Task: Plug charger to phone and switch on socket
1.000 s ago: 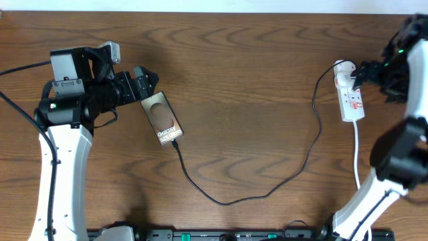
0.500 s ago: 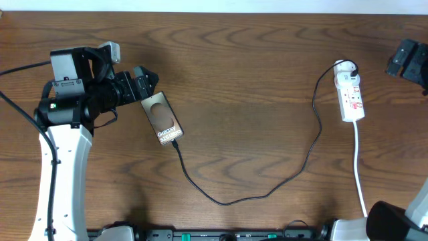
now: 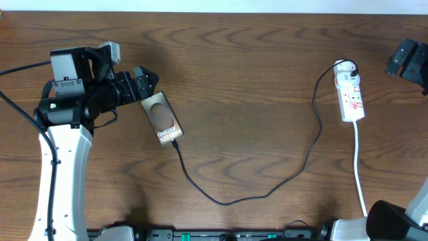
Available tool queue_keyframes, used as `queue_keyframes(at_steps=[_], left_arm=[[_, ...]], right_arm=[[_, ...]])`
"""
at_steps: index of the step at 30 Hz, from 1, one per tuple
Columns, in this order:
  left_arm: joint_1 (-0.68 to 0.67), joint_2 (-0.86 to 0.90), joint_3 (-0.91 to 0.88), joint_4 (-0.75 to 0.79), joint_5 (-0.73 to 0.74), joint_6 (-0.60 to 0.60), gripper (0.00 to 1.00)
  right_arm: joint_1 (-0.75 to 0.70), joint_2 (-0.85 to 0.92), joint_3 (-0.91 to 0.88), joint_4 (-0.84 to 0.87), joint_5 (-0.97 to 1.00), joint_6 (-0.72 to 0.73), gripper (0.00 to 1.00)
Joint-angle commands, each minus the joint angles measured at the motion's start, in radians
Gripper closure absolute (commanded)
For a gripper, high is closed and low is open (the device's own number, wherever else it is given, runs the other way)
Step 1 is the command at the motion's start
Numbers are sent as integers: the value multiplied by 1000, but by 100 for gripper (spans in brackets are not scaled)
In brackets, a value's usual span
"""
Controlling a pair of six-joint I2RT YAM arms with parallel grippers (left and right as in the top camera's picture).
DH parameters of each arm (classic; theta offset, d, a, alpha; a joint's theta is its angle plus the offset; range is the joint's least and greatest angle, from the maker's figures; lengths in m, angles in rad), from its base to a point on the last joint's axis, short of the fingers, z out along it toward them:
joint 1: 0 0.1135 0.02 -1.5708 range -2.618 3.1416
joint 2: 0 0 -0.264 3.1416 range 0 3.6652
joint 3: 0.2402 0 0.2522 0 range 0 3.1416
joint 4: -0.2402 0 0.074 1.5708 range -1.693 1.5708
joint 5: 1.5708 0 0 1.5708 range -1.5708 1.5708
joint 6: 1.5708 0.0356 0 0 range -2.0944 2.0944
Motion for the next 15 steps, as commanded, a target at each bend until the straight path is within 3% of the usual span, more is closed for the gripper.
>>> queue_keyframes(at_steps=[1,12,15], left_arm=[[2,-3,5,0,13,25,2],[2,-18,5,-18,13,25,2],[-8,-50,-2,-66,-68,25,2]], right_arm=[[1,-1,8,-2,8,14,1],[1,-1,7,-2,8,14,1],[1,-1,7,-2,8,14,1]])
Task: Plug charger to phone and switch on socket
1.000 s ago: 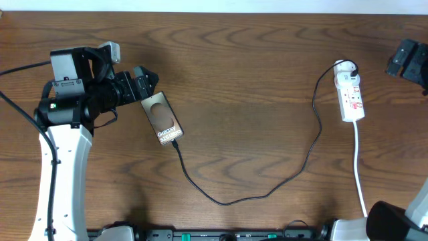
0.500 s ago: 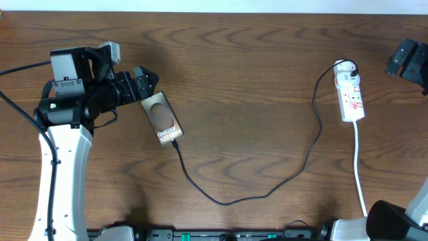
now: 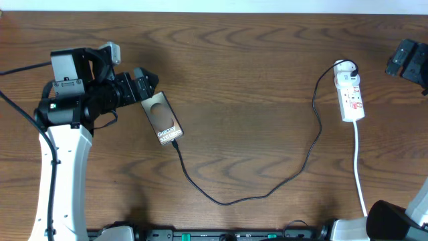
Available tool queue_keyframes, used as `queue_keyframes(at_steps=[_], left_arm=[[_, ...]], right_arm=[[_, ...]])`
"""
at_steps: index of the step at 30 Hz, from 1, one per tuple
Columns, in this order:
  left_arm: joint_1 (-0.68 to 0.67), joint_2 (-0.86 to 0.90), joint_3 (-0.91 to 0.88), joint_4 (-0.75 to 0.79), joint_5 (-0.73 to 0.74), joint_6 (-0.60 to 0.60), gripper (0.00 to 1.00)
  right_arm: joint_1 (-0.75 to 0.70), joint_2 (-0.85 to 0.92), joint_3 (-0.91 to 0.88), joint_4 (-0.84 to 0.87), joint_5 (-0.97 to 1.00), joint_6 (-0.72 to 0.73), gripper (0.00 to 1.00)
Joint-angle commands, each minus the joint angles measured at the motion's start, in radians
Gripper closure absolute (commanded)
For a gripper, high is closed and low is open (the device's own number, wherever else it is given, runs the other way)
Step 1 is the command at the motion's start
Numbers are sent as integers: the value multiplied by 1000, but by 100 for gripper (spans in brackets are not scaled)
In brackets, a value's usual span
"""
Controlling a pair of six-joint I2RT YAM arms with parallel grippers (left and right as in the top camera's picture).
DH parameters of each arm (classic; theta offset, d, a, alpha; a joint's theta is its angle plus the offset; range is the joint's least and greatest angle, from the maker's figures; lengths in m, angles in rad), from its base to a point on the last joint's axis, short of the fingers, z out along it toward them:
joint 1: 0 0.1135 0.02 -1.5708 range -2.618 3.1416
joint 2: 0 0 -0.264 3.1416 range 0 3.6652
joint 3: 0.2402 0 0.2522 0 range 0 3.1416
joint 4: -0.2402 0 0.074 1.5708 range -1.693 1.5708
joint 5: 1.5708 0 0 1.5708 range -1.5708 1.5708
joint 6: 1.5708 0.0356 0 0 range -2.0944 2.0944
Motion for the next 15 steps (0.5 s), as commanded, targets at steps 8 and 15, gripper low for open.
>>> queue_keyframes(at_steps=[8,15], left_arm=[[-132,-331,-291,156,-387,25,2],[-142,-709,-734,750,-401,25,2]], right_arm=[[1,-1,7,-2,8,15,1],[1,-1,7,-2,8,15,1]])
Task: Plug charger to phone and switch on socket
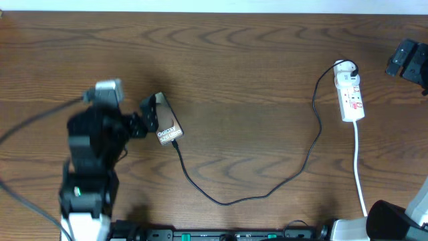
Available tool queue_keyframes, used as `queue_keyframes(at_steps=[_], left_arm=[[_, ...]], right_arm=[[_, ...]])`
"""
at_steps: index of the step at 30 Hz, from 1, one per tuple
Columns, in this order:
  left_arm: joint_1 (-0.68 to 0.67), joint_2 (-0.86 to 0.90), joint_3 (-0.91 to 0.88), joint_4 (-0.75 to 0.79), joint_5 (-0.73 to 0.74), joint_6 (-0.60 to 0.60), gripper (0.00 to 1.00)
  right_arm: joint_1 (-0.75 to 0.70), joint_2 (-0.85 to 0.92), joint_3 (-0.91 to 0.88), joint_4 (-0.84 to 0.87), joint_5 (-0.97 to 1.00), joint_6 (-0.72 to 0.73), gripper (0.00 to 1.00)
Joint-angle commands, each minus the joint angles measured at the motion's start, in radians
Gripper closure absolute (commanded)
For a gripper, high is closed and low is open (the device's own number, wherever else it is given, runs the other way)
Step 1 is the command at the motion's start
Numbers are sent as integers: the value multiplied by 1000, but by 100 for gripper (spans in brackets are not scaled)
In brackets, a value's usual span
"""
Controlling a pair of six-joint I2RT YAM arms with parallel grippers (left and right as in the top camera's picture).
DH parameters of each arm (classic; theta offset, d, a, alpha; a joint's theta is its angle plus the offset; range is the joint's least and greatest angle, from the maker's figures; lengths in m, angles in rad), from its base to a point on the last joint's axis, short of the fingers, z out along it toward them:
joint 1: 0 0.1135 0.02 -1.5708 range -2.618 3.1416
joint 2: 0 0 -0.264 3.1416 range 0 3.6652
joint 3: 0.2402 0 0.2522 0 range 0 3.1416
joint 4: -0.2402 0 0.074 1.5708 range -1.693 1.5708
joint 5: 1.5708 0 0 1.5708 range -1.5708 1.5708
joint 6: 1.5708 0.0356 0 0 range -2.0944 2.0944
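Observation:
Only the overhead view shows this moment. The phone (169,124) lies left of centre, looks narrower than a flat phone and seems tipped up on its left side. My left gripper (150,112) is at that left edge, its dark fingers closed over it. The black charger cable (227,199) is plugged into the phone's near end and loops across the table to a white plug (345,67) in the white power strip (352,97) at the right. My right gripper (406,60) hangs at the far right edge, apart from the strip; its jaws are not readable.
The strip's white lead (360,171) runs toward the front edge. The left arm's dark body (90,144) and a thin cable reach over the front left of the brown wooden table (234,60).
The left arm has swung nearer the front edge. Its gripper went from the phone's far left corner to its left edge. The phone now looks narrower and tipped. The right arm is unchanged.
At both earlier moments the phone lay flat with the cable in it, the left gripper at its far left corner, the right gripper idle at the right edge. Now the left arm stands differently and the phone looks raised on one side.

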Motion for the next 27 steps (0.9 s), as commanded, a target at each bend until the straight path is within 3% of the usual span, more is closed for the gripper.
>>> queue_keyframes(at_steps=[1,6,12,16,19,23,27], left_arm=[[-2,-170,-199,229,-47,11,2],[-2,-378,-438,550,-47,100,2],[9,-560,-593,587,-46,197,2],[26,-635,-657,530,-46,197,2],[49,-737,-655,314,-47,196,2],[64,-753,-655,186,-67,185,2],[63,-753,-655,47,-177,38,2]], right_arm=[[1,-1,7,0,8,14,1],[1,-1,7,0,8,14,1],[1,-1,7,0,8,14,1],[1,-1,7,0,8,14,1],[1,-1,7,0,8,14,1],[1,-1,7,0,8,14,1],[1,-1,7,0,8,14,1]])
